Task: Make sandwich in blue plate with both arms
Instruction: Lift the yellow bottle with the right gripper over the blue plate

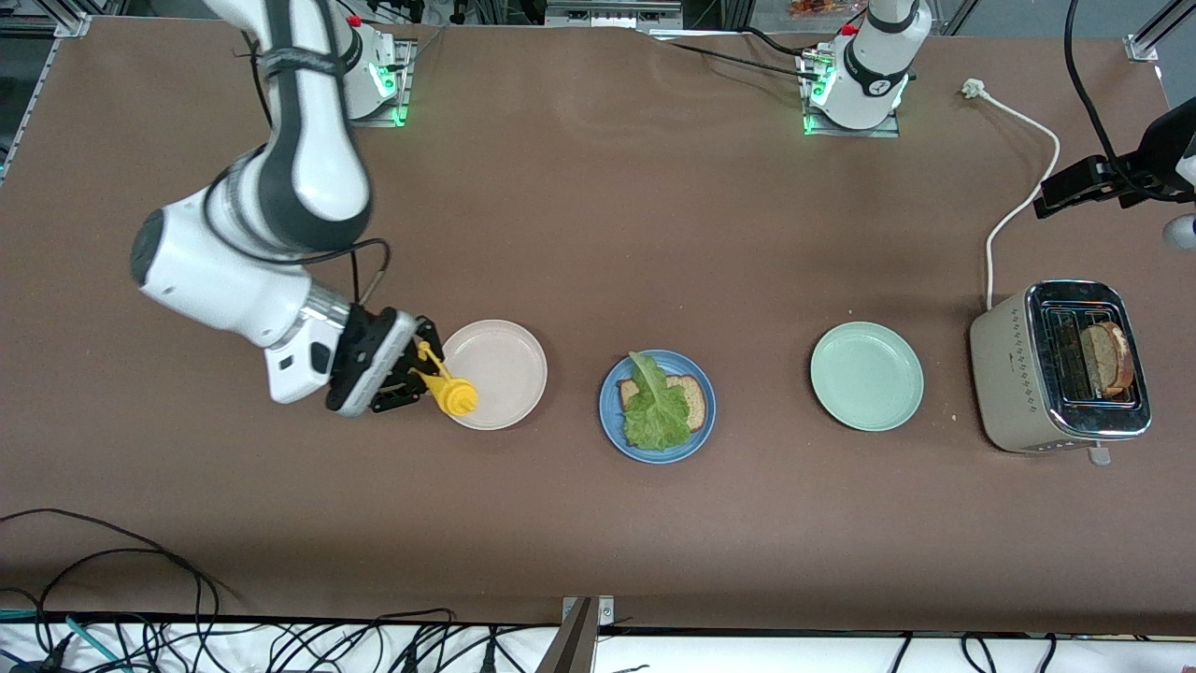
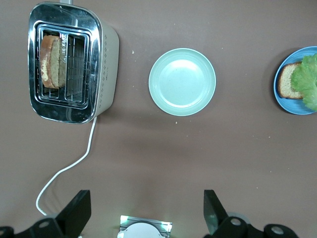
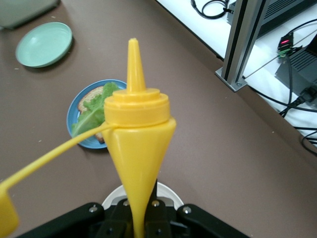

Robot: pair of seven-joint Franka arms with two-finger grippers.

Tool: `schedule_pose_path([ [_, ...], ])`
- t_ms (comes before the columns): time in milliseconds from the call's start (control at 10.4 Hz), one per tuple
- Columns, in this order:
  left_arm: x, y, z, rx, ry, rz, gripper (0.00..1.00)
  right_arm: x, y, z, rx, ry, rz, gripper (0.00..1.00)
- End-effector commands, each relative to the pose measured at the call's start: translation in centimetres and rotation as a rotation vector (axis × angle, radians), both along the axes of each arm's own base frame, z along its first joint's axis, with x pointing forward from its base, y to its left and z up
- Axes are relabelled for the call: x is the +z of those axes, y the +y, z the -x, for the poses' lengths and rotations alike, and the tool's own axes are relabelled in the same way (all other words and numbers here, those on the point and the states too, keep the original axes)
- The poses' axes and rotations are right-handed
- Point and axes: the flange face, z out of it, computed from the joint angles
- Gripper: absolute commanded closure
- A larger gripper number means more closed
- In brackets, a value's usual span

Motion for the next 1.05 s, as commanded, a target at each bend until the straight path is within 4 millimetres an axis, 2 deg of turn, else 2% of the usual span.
schedule_pose_path([
  [0,0.5,0.1,-0.1,0.003,0.002,-0.032,0.0,1.4,9.3,3.2,-0.088,-0.082,0.196,0.98],
  [96,0.4,0.1,-0.2,0.003,0.003,-0.032,0.0,1.0,12.0,4.5,-0.09,-0.115,0.264,0.98],
  [287,0.5,0.1,-0.1,0.003,0.002,-0.032,0.0,-0.8,16.0,6.6,-0.104,-0.15,0.34,0.99],
  [479,0.6,0.1,-0.1,0.003,0.0,-0.032,0.0,-4.0,19.6,8.2,-0.078,-0.225,0.397,0.99],
  [575,0.6,0.1,-0.1,0.003,0.0,-0.031,0.0,-5.7,20.8,8.7,-0.038,-0.276,0.462,0.99],
  [766,0.5,0.1,-0.1,0.003,0.002,-0.031,0.0,-8.4,21.4,8.9,0.038,-0.338,0.59,0.97],
  [958,0.4,0.1,-0.2,0.003,0.004,-0.032,0.0,-11.3,22.8,9.6,0.078,-0.393,0.624,0.97],
])
